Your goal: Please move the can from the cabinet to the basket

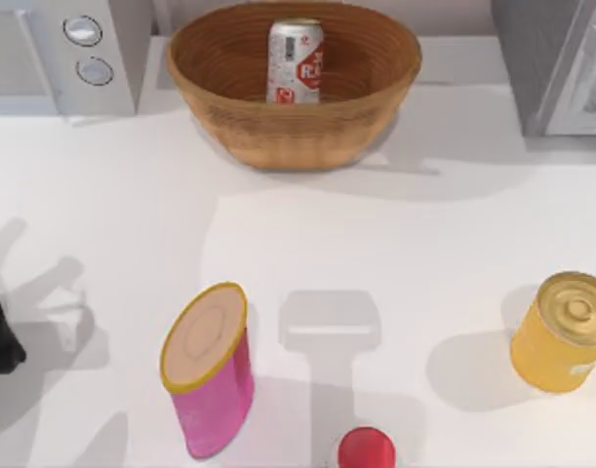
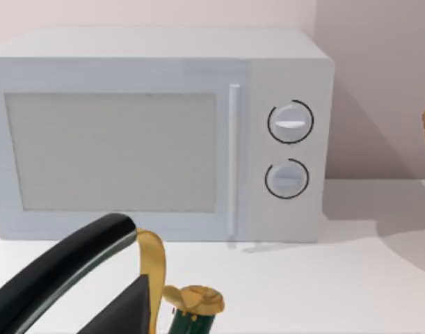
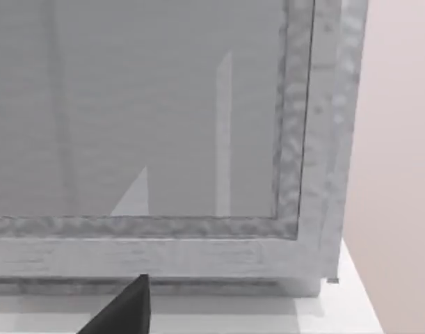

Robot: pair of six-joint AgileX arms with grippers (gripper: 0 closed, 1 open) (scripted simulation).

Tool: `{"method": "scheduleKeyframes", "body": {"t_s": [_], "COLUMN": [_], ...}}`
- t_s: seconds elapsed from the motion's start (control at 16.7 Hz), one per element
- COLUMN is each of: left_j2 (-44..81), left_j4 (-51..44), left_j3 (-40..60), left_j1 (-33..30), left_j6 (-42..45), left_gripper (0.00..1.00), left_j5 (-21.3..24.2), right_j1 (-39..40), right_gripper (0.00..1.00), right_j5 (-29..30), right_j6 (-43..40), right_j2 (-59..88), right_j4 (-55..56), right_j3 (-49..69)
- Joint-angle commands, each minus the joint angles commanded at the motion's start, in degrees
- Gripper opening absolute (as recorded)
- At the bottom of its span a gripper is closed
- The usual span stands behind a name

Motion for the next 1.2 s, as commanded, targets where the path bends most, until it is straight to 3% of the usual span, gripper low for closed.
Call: {"method": "scheduleKeyframes", "body": {"t_s": [0.36, 0.96, 1.2], "left_j2": [0.0, 0.0, 0.0], "left_j4": [0.0, 0.0, 0.0], "left_j3": [0.0, 0.0, 0.0], "left_j1": [0.0, 0.0, 0.0], "left_j6": [0.0, 0.0, 0.0], "left_gripper": [1.0, 1.0, 1.0], "left_j5": [0.0, 0.0, 0.0], "right_j1": [-1.07, -1.95, -1.46], "right_gripper": [1.0, 1.0, 1.0], "right_j5": [-1.06, -1.81, -1.51], "right_j6": [-0.1, -0.1, -0.03], "right_j2": [-1.2, -7.47, -10.42], "right_j4": [-15.67, -68.47, -84.08], "right_j3": [15.11, 58.96, 72.32]}}
